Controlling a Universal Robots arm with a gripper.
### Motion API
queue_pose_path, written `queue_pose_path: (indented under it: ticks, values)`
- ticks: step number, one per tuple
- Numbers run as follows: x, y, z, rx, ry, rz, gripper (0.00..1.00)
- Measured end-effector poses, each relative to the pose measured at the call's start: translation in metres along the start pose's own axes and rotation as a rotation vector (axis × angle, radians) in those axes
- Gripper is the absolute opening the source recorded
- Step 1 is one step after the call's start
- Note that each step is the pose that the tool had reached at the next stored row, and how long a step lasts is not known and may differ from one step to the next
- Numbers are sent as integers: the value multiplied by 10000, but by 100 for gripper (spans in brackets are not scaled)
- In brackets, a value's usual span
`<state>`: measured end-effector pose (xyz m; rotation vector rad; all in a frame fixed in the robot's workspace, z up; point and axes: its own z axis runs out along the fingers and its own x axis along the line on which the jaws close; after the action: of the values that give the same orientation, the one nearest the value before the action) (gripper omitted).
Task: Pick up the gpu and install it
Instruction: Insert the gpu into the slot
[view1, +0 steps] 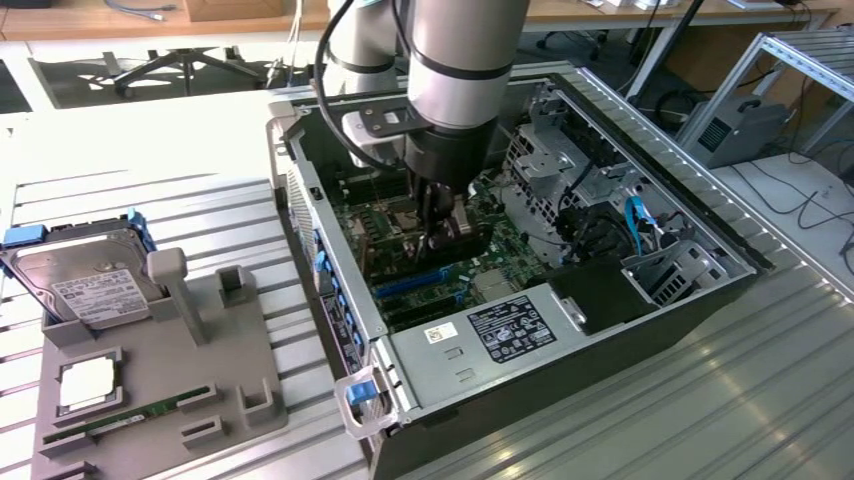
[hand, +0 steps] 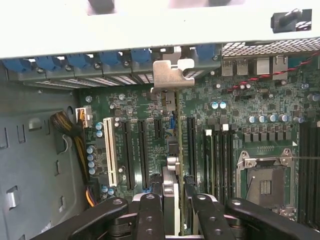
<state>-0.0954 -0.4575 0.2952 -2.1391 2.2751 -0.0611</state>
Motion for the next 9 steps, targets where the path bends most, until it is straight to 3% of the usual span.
queue_pose_path:
  ticks: [9]
  values:
    - [-10, 32, 31, 0, 10, 0, 27]
